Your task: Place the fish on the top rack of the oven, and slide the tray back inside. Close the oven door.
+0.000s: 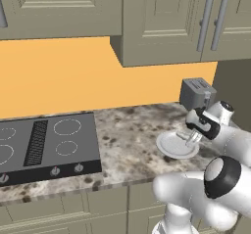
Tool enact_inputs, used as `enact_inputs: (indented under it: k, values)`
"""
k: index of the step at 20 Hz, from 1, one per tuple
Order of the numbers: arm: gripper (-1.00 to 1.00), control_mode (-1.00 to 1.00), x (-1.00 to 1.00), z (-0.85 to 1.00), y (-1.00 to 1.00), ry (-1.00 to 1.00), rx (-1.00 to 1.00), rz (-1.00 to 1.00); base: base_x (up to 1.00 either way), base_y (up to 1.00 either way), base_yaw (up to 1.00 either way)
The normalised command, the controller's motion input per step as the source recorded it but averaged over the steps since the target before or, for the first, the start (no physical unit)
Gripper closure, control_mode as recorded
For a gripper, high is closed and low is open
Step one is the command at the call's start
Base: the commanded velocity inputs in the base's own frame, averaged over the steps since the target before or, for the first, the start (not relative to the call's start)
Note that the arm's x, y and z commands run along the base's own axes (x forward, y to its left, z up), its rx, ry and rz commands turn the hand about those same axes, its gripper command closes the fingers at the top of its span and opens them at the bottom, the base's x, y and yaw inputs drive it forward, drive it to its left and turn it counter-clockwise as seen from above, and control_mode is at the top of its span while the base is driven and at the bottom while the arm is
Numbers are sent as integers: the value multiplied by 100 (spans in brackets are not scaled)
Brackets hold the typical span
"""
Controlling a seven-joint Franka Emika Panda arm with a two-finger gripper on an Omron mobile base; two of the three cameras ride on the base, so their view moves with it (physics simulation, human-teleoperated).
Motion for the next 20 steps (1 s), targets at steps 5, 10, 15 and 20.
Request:
enact_inputs:
  k: [5, 10, 15, 20]
  values:
    - [100, -100, -70, 98, -13, -25, 0, 0, 0, 0, 0]
    - [100, -100, -23, 89, 34, -1, -6, -2, 0, 0, 0]
    - [100, -100, -4, 79, 32, 0, -4, 0, 0, 0, 0]
    - [100, -100, 0, 38, 19, 0, -3, 0, 0, 0, 0]
